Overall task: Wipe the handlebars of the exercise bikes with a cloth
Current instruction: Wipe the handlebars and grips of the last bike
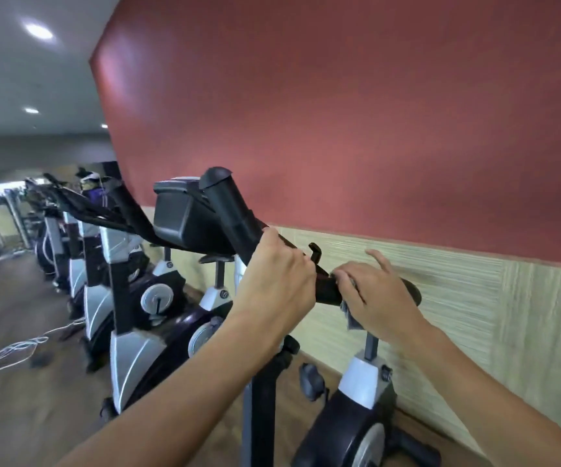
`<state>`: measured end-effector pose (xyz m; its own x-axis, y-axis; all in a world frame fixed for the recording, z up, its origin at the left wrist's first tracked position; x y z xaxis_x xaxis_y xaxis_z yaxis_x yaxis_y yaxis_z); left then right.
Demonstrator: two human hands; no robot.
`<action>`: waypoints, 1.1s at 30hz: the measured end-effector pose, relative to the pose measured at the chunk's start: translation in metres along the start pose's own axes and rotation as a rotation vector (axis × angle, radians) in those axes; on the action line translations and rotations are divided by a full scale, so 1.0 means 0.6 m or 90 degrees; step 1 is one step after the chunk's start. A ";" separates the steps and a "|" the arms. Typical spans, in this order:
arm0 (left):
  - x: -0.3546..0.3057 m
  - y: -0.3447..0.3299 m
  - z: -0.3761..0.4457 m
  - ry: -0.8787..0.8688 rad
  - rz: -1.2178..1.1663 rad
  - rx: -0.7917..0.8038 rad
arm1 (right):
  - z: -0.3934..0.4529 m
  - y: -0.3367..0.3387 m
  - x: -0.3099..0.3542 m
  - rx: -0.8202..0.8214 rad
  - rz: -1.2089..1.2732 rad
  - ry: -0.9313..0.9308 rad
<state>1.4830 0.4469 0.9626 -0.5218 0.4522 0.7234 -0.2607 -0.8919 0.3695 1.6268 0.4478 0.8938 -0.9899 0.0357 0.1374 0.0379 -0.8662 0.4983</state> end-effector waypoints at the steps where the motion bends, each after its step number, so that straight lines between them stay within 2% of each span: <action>1: 0.002 0.002 0.006 0.009 -0.014 0.021 | 0.006 -0.002 -0.005 0.030 -0.021 0.013; 8: 0.000 -0.003 0.030 0.070 -0.065 0.126 | 0.058 -0.024 -0.018 0.225 0.042 0.026; 10: -0.003 -0.012 0.037 0.083 -0.073 0.144 | 0.050 -0.024 -0.020 0.189 0.074 0.049; 14: -0.006 -0.019 0.045 0.116 -0.083 0.172 | 0.008 -0.002 -0.025 0.043 0.150 0.102; 16: -0.008 -0.023 0.049 0.126 -0.088 0.194 | 0.017 -0.007 -0.031 0.064 0.156 0.106; 19: -0.012 -0.034 0.058 0.141 -0.079 0.211 | 0.048 -0.017 -0.035 0.127 0.261 0.035; 22: -0.013 -0.043 0.062 0.187 -0.064 0.236 | 0.078 -0.006 -0.065 0.016 0.351 -0.055; 24: -0.019 -0.045 0.067 0.188 -0.042 0.241 | 0.097 -0.006 -0.104 0.005 0.377 -0.123; 27: -0.039 -0.056 0.075 0.180 -0.045 0.263 | 0.106 -0.012 -0.139 0.110 0.408 -0.088; 30: -0.047 -0.078 0.081 0.205 -0.030 0.295 | 0.085 -0.039 -0.121 0.325 0.491 0.029; 31: -0.046 -0.086 0.082 0.219 -0.015 0.320 | 0.074 -0.052 -0.116 0.365 0.511 0.081; 33: -0.040 -0.101 0.081 0.283 0.021 0.375 | 0.056 -0.065 -0.121 0.373 0.565 0.178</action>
<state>1.5506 0.4902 0.9510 -0.8346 0.2689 0.4808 0.1744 -0.6989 0.6936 1.7017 0.4957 0.8933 -0.5722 -0.6608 0.4857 0.7370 -0.1545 0.6580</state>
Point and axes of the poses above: each hand's wrist, its own z-axis towards the middle knuckle, its own y-axis out of the back of the hand, x = y × z, the point moved 6 cm from there along z, towards the middle knuckle, and after that the axes turned 14 degrees about -x, right-handed, at the moved point
